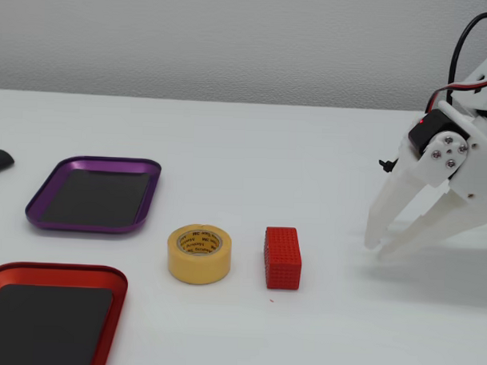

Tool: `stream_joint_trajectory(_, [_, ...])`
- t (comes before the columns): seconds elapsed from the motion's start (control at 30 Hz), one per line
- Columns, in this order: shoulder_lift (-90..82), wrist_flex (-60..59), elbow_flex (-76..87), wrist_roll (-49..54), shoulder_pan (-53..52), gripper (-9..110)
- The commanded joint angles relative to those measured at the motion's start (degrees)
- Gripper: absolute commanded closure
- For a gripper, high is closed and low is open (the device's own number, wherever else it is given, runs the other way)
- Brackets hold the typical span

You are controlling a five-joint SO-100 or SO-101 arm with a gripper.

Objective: Grasp a red block and put it in the left red dish.

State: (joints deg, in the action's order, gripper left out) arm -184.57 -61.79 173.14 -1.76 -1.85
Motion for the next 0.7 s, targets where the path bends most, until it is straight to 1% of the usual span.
stream_joint_trajectory(0.0, [-0.3, 0.6, 0.3, 0.3, 0.2, 102])
stream_joint_trajectory(0.47, [-0.3, 0.7, 0.3, 0.4, -0.4, 102])
stream_joint_trajectory(0.67, [-0.2, 1.1, -2.2, 0.7, -0.5, 102])
